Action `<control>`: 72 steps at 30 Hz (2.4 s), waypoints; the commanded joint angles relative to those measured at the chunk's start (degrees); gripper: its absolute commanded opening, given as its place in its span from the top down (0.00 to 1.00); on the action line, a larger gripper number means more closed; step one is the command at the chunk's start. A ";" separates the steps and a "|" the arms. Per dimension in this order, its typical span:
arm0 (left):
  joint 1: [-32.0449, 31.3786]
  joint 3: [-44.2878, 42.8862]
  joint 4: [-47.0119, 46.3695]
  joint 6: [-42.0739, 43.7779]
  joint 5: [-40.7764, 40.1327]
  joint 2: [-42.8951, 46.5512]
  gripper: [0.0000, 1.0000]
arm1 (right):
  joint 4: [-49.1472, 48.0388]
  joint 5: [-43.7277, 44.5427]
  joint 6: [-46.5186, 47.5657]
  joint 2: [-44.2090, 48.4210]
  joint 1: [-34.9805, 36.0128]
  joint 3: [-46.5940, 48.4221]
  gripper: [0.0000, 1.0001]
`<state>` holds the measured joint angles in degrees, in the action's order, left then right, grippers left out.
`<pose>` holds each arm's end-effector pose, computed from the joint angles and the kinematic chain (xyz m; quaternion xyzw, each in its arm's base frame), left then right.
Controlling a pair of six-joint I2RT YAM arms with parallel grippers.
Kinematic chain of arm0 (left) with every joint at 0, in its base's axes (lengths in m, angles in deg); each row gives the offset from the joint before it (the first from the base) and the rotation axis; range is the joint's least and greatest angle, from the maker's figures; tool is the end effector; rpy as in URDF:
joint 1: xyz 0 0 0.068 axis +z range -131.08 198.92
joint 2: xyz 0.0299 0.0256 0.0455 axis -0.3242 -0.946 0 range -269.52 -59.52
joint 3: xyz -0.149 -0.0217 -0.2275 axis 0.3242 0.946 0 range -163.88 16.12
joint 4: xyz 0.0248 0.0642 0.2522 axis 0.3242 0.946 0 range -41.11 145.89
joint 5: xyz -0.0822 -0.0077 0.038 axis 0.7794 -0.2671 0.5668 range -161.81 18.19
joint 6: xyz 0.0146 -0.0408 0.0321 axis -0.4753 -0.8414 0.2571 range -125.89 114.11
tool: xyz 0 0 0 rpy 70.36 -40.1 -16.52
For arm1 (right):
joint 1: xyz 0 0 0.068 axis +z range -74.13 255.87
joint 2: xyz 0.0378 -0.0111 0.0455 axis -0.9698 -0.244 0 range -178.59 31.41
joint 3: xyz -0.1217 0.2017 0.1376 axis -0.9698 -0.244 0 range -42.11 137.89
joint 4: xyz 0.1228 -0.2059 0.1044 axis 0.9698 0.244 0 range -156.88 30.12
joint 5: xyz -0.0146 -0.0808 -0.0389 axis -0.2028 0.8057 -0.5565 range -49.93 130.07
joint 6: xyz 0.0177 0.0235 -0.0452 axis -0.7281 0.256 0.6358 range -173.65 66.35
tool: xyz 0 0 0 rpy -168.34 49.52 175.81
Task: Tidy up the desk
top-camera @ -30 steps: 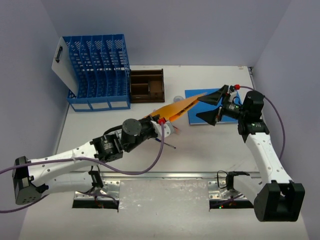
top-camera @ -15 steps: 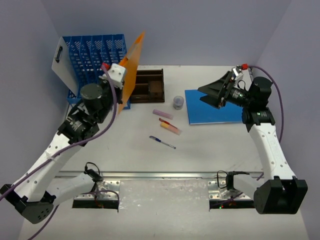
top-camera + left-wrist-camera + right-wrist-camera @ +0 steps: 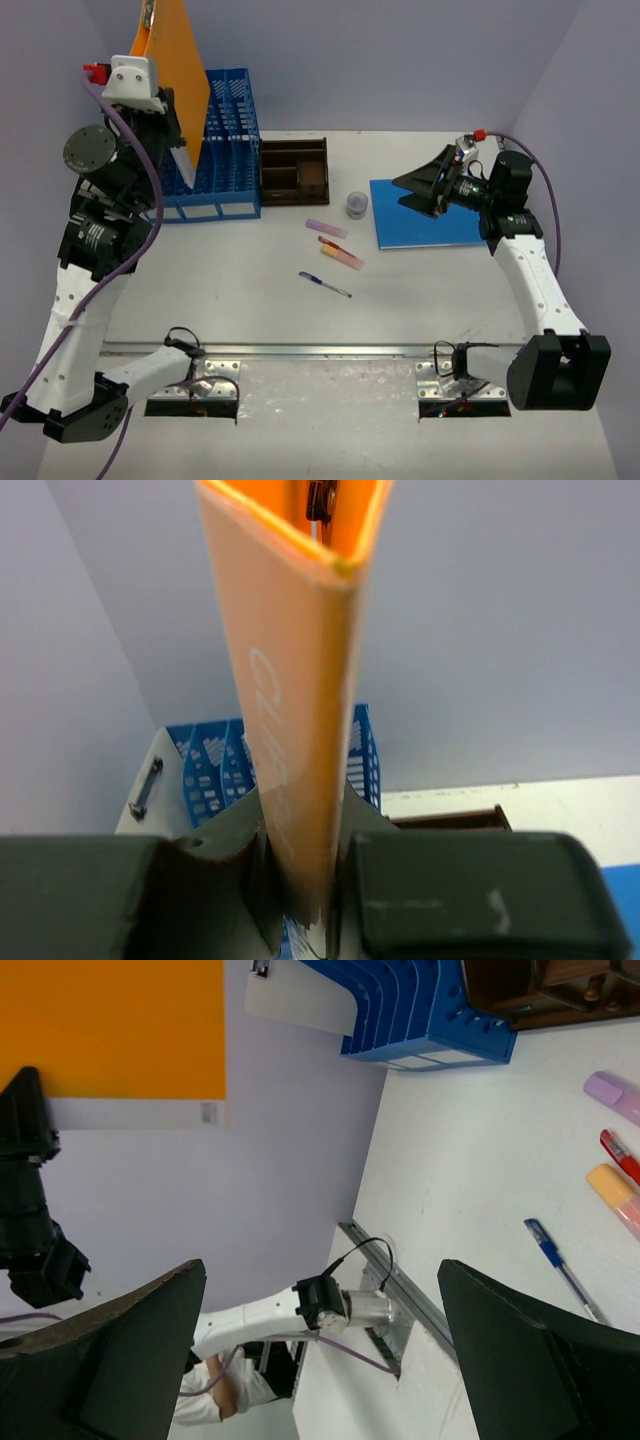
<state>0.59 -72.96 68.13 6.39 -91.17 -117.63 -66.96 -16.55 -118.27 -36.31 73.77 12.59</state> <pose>0.1604 -0.0408 0.5370 0.0385 0.6345 0.0656 0.7691 0.2643 0.0201 0.3400 0.1321 0.7377 0.6017 0.2763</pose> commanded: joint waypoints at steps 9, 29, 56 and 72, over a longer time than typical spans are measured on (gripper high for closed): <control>2.94 -12.34 -8.26 14.88 3.26 -9.83 1.00 | -5.90 -4.37 0.90 -1.62 -0.18 -0.82 0.01; 22.43 -23.17 -15.70 9.00 15.13 -26.18 1.00 | -9.85 -6.13 -2.61 -3.38 -0.26 -2.93 0.01; 35.20 -2.24 -45.34 -3.92 35.97 -25.74 1.00 | -12.66 -8.51 -3.49 -4.96 -0.18 -5.30 0.01; 38.01 0.56 -49.56 -4.27 35.26 -26.88 1.00 | -13.81 -8.68 -5.08 -5.84 -0.18 -6.01 0.01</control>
<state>37.66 -73.42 26.06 3.00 -56.18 -146.19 -77.80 -24.58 -123.12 -41.80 73.77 6.49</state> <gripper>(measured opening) 0.131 0.992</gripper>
